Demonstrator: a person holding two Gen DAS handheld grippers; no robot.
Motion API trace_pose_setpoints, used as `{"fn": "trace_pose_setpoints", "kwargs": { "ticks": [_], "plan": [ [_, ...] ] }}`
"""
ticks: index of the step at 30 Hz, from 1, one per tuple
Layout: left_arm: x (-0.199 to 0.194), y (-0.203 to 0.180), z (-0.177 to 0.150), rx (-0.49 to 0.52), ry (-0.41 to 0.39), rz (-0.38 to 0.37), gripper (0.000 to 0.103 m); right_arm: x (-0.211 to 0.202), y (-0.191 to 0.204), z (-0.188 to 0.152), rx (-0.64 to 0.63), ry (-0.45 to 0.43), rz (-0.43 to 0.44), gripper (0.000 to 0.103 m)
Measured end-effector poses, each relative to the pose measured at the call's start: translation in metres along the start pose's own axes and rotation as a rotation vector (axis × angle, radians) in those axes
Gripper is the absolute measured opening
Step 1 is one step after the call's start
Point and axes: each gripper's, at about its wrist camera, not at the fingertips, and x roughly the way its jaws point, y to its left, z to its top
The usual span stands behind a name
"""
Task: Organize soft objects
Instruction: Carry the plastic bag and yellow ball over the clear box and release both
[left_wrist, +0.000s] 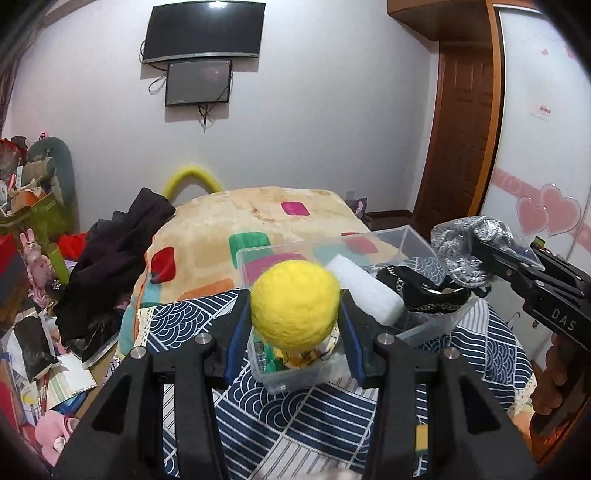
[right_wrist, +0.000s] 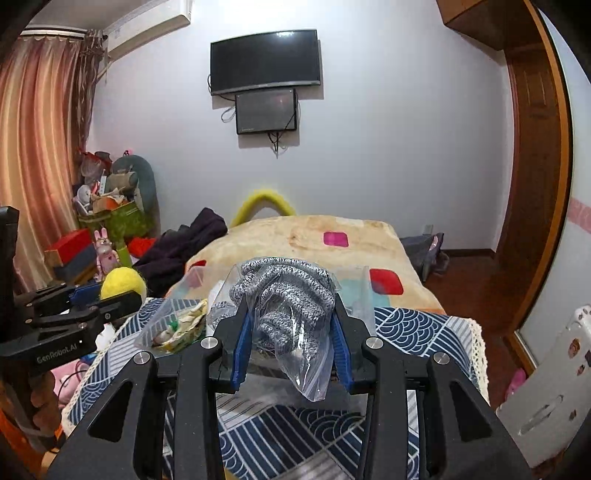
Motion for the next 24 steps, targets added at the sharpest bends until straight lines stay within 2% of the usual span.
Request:
{"fn": "trace_pose_setpoints", "kwargs": {
  "ticks": [8,11,15,21,23,24],
  "plan": [
    [0.042,0.002,-0.004,-0.009,0.085,-0.013,0.045,0.030,-0.001,-0.016,-0.003,0.089,-0.003,0.035],
    [0.058,0.004,-0.009,-0.026,0.132,-0.043,0.045,0.035,-0.001,-0.018,-0.011,0.100,-0.017,0.035],
    [0.072,0.003,-0.017,-0.020,0.167,-0.048,0.046,0.037,0.003,-0.021,-0.035,0.122,-0.026,0.036],
    [0.073,0.004,-0.021,-0.032,0.178,-0.064,0.057,0.032,0.007,-0.019,-0.073,0.126,-0.039,0.047],
    [0.070,0.004,-0.021,-0.031,0.174,-0.064,0.060,0.027,0.006,-0.016,-0.079,0.115,-0.033,0.057],
    [0.067,0.003,-0.020,-0.029,0.167,-0.063,0.061,0.026,0.005,-0.015,-0.080,0.106,-0.033,0.059]
  ]
}}
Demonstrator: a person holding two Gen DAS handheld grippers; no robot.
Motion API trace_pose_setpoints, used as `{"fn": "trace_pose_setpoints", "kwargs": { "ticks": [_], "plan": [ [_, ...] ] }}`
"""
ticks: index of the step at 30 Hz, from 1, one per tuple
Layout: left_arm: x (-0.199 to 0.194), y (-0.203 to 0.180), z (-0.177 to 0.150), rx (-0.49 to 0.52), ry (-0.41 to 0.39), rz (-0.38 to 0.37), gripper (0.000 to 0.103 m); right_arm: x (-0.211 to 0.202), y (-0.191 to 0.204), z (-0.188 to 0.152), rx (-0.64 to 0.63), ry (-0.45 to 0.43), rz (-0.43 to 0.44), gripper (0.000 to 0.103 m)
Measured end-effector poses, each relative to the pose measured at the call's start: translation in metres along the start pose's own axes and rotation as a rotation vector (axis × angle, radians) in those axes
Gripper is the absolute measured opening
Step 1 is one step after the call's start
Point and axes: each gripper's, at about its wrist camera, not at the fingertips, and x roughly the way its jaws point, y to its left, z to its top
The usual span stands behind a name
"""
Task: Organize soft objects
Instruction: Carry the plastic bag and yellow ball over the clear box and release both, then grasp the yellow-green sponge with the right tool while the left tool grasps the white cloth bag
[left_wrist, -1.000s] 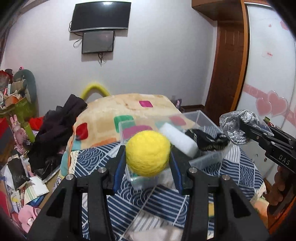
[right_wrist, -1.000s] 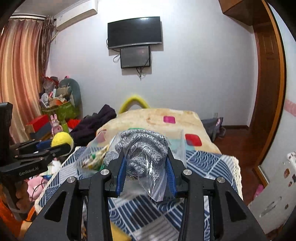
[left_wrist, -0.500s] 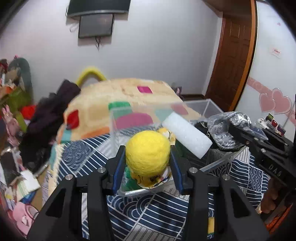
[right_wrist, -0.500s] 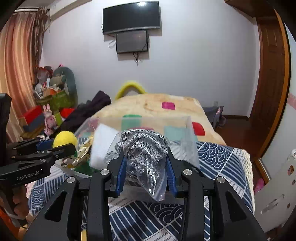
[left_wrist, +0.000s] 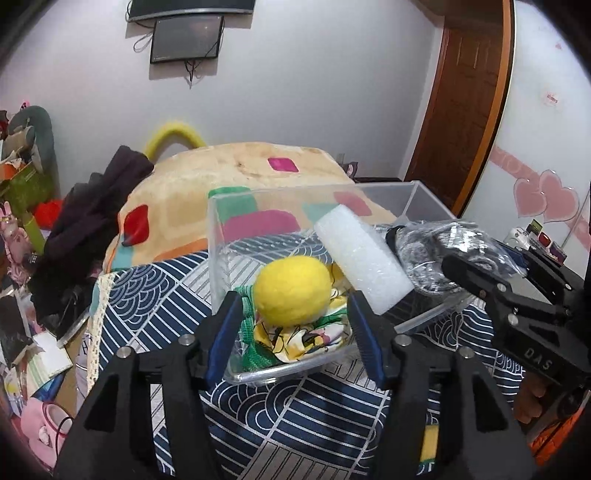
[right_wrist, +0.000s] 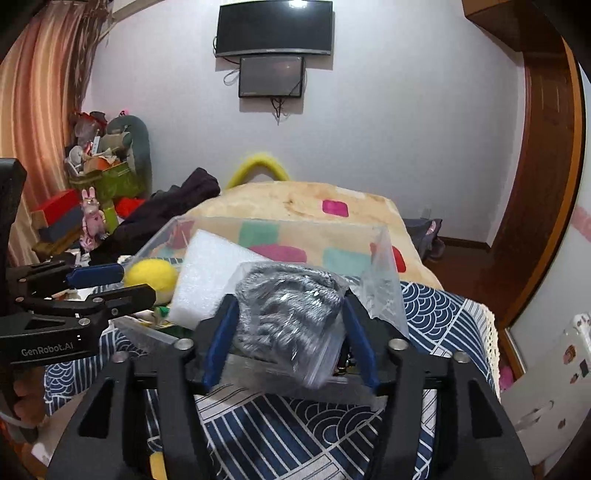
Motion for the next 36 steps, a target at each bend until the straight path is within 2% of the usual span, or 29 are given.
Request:
{"fn": "trace_pose_setpoints", "kwargs": {
  "ticks": [6,8,9,13,16,21,25,30,36],
  "plan": [
    [-0.027,-0.007,0.005,0.018,-0.063,0.006,0.070,-0.019,0.000,0.006,0.000,-0.046,0.004,0.061],
    [-0.038,-0.010,0.006,0.026,-0.089,0.015,0.073,-0.028,0.000,0.007,0.004,-0.067,0.010,0.070],
    [-0.044,-0.012,0.006,0.033,-0.103,0.022,0.073,-0.032,0.000,0.007,0.005,-0.078,0.011,0.071],
    [-0.070,-0.017,0.004,0.062,-0.151,0.051,0.083,-0.048,0.002,0.007,0.002,-0.109,0.026,0.072],
    [-0.088,-0.019,-0.001,0.066,-0.180,0.066,0.084,-0.060,0.005,0.005,-0.003,-0.121,0.039,0.072],
    [-0.109,-0.021,-0.019,0.077,-0.193,0.087,0.095,-0.068,0.011,-0.006,0.000,-0.109,0.063,0.072],
    [-0.114,-0.022,-0.040,0.073,-0.165,0.098,0.095,-0.067,0.013,-0.021,0.015,-0.070,0.087,0.073],
    [-0.107,-0.027,-0.073,0.075,-0.088,0.122,0.095,-0.056,0.019,-0.049,0.021,0.022,0.102,0.073],
    [-0.094,-0.030,-0.109,0.056,0.011,0.099,0.095,-0.040,0.028,-0.073,0.011,0.133,0.137,0.073]
  ]
}}
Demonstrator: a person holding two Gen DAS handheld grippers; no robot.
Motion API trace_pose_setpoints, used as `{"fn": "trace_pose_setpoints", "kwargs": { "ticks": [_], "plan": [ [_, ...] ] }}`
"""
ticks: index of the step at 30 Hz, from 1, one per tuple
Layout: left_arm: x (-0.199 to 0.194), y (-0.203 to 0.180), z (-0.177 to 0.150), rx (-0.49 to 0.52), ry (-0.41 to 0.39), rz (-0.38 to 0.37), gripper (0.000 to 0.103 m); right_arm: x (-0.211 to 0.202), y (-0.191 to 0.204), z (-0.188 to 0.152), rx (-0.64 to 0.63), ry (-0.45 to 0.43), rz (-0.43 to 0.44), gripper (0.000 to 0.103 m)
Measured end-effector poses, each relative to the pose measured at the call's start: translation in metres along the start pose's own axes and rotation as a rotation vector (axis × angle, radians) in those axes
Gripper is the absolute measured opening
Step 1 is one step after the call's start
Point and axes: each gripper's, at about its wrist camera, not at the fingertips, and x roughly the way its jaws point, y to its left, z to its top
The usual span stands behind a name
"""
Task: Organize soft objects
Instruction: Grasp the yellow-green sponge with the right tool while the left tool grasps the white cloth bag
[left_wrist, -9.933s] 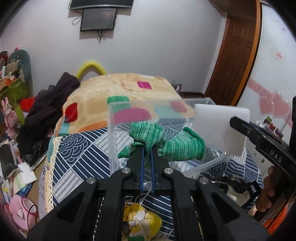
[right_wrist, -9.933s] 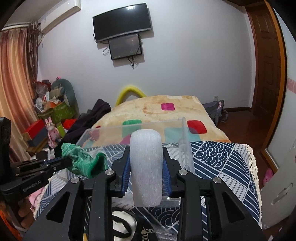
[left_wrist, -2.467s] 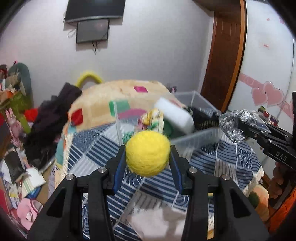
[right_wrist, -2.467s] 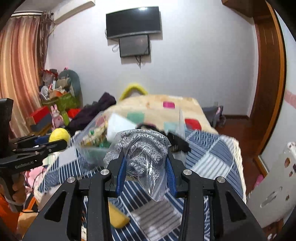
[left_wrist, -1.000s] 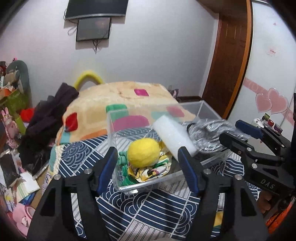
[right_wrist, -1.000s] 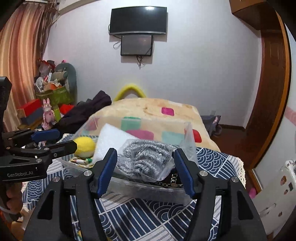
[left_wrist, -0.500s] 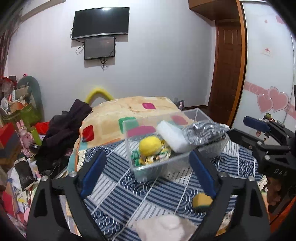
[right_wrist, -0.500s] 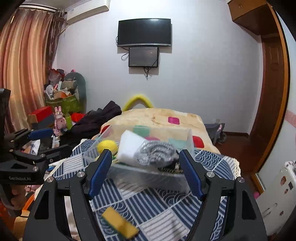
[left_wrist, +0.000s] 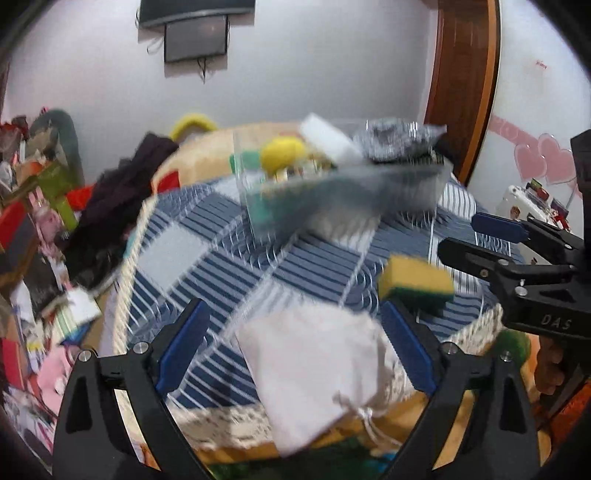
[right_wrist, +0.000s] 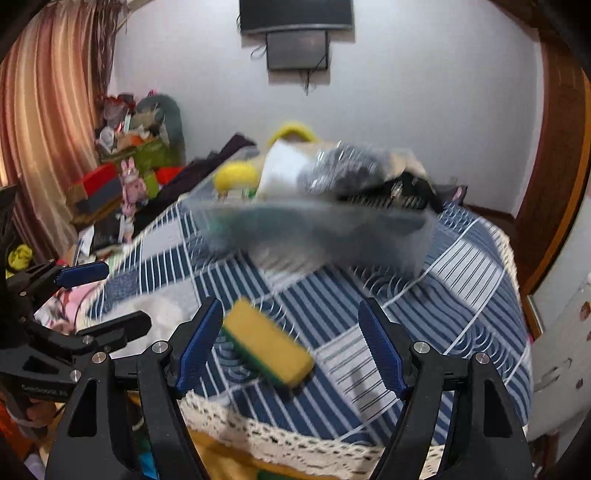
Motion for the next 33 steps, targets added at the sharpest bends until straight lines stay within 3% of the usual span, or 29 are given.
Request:
{"fn": "trace_pose_setpoints", "kwargs": {
  "ticks": [9,13,14,20,22,23,33],
  "plan": [
    [0.033,0.002,-0.038,-0.028,0.147,-0.038,0.095,0.020,0.006,-0.015,-0.010,0.088,0.040,0.073],
    [0.041,0.012,-0.043,-0.102,0.156,-0.099,0.075,0.023,0.003,-0.019,-0.001,0.110,0.044,0.056],
    [0.042,0.014,-0.043,-0.117,0.161,-0.121,0.066,0.024,0.002,-0.019,0.004,0.116,0.054,0.051],
    [0.036,0.011,-0.042,-0.119,0.143,-0.160,0.025,0.016,0.001,-0.018,-0.002,0.093,0.053,0.042],
    [0.034,0.011,-0.041,-0.115,0.138,-0.158,0.019,0.013,-0.001,-0.017,-0.003,0.081,0.055,0.038],
    [0.033,0.011,-0.041,-0.118,0.139,-0.159,0.014,0.011,-0.001,-0.016,-0.006,0.075,0.056,0.030],
    [0.020,0.018,-0.025,-0.126,0.089,-0.111,0.011,-0.006,-0.004,-0.004,-0.013,0.007,0.039,0.030]
  ]
}}
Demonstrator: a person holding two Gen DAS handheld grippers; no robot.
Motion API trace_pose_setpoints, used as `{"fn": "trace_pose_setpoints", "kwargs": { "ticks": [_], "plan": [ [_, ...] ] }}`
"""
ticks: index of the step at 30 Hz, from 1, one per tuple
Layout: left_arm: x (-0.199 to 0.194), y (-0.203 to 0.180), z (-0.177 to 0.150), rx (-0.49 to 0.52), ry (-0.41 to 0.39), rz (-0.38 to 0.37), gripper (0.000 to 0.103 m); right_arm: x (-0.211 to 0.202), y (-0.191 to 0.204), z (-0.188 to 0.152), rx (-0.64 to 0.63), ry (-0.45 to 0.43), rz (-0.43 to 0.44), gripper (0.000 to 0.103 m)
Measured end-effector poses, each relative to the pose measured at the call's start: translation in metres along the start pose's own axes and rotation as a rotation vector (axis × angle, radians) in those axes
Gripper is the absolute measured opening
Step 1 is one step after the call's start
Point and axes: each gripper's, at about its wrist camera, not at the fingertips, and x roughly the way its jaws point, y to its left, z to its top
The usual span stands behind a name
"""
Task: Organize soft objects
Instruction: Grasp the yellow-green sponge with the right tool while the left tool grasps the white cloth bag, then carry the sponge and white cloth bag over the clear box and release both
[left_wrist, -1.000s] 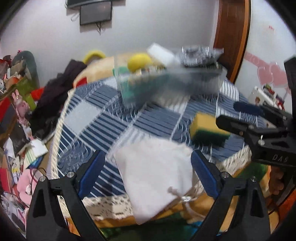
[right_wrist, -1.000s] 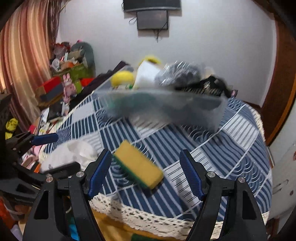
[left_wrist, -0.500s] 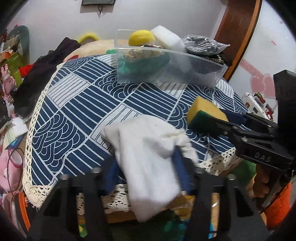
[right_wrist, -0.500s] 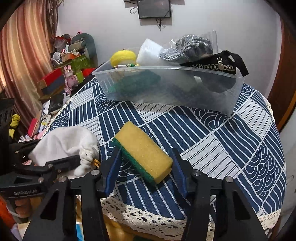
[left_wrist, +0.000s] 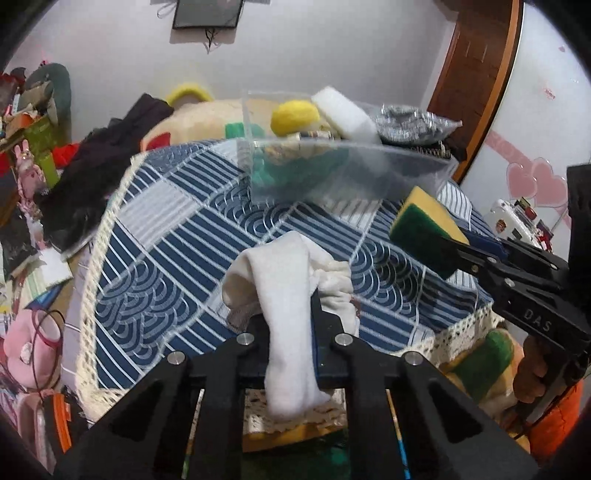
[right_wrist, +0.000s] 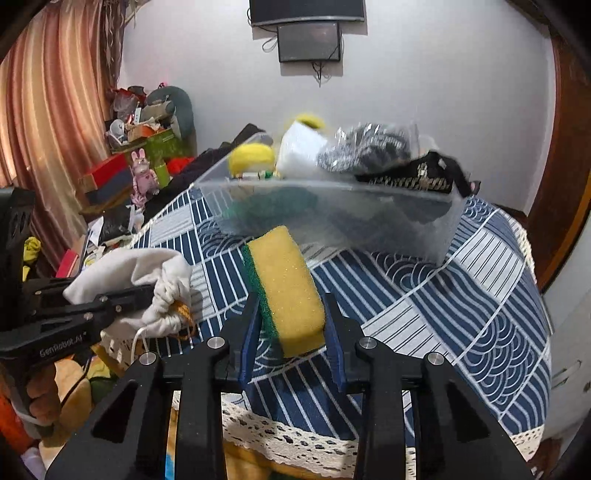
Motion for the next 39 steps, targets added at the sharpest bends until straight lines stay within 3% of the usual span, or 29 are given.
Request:
{"fn": "trace_pose_setpoints", "kwargs": {
  "ticks": [14,25,32,39],
  "plan": [
    [-0.036,-0.014,0.062,0.067,-0.222,0.063,0.011,-0.037,-0.007,0.040,-0.011,-0.182,-0.057,0.030],
    [-0.046,-0.034,0.104,0.125,-0.370,0.112,0.011,-0.043,-0.024,0.071,0.011,-0.294,-0.132,0.030],
    [-0.031,-0.033,0.130,0.121,-0.404,0.104,0.011,-0.028,-0.026,0.086,0.034,-0.314,-0.142,0.030],
    [0.014,-0.025,0.149,0.073,-0.352,0.085,0.011,0.005,-0.024,0.091,0.041,-0.267,-0.115,0.030]
  ]
}}
